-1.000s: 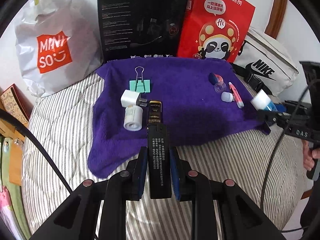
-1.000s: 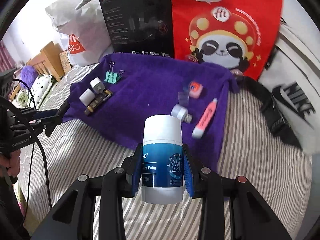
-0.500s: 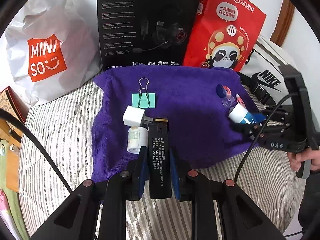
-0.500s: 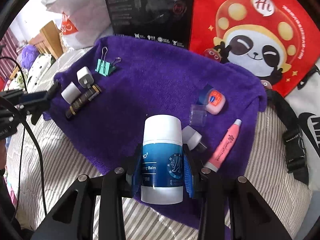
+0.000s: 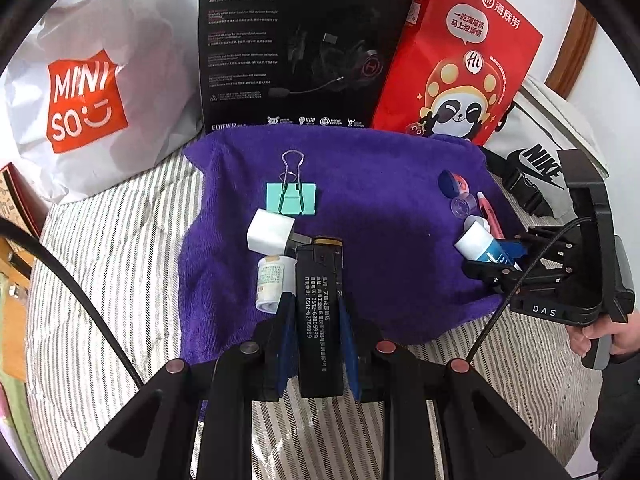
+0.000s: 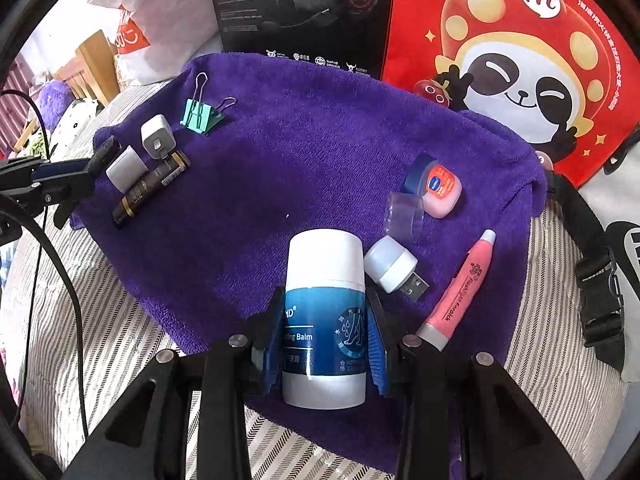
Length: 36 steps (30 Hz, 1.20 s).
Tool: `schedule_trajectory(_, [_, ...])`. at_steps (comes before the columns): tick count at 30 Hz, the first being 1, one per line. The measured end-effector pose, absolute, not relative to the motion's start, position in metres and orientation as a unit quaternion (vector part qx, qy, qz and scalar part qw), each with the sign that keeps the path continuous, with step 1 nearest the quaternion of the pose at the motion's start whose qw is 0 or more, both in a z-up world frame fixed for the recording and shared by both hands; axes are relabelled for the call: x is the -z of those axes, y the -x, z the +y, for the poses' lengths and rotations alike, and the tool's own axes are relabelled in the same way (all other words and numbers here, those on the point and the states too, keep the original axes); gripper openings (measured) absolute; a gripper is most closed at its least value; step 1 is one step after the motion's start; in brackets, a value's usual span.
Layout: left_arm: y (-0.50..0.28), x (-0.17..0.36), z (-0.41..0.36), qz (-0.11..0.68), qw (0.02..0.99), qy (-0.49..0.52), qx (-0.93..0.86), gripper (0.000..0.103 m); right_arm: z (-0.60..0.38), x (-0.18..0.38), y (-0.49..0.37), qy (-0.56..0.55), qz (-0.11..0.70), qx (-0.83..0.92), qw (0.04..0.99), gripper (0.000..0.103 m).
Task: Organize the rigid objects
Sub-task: 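Lower the balm stick onto the towel beside the USB plug and open the right tool, then lower the black stick onto the towel beside the gold bottle and open the left tool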
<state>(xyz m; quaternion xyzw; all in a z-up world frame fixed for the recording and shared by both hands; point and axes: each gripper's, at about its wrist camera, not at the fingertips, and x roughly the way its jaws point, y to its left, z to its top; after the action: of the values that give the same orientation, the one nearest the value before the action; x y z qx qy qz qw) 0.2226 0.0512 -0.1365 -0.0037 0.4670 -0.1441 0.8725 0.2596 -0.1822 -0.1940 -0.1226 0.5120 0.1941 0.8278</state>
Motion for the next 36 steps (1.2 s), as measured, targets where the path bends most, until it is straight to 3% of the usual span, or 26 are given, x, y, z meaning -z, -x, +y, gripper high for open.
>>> schedule_trajectory(4, [-0.222, 0.138, 0.051, 0.47, 0.871, 0.004, 0.144, 0.021, -0.185, 0.193, -0.258, 0.114, 0.516, -0.2, 0.825, 0.046])
schedule_trajectory(27, [-0.271, 0.146, 0.004, 0.473, 0.867, -0.005, 0.155, 0.021, -0.241, 0.159, -0.197, 0.05, 0.484, -0.131, 0.864, 0.048])
schedule_trajectory(36, [-0.3, 0.152, -0.013, 0.481, 0.864, -0.012, 0.149, 0.021, -0.24, 0.159, -0.187, 0.021, 0.471, -0.134, 0.871, 0.054])
